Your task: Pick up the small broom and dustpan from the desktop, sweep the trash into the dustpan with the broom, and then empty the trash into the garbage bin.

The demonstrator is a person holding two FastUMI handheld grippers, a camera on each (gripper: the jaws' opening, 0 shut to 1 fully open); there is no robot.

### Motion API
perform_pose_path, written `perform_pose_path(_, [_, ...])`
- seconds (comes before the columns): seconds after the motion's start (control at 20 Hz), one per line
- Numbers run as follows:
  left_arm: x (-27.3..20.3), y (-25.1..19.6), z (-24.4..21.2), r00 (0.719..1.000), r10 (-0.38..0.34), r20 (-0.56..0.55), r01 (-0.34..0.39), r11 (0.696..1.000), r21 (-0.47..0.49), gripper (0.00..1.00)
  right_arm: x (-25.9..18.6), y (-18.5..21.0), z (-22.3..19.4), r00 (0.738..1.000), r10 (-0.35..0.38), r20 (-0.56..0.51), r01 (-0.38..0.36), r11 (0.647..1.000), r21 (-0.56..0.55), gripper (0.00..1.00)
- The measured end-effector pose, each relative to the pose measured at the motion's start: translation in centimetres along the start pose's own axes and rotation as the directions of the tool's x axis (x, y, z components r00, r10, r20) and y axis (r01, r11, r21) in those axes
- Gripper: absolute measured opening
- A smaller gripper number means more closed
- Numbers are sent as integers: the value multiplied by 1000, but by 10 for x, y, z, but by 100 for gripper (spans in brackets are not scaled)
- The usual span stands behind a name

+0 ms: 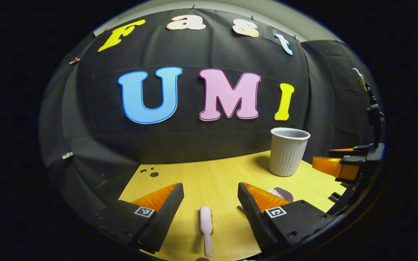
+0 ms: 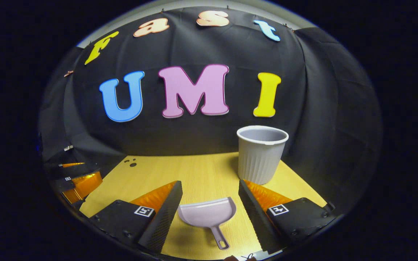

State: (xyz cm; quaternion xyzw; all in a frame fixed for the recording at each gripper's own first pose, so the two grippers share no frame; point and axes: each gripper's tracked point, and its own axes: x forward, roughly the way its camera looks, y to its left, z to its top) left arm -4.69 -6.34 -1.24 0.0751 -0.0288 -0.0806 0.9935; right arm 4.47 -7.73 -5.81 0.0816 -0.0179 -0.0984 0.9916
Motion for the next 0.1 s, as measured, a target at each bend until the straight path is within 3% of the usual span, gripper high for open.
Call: perform_pose_path(0.1, [-11,-5,-9,1000,0,-12,0,1000,-30,95,-6,1,-8,1000,2,-6,-2,1000,19,98])
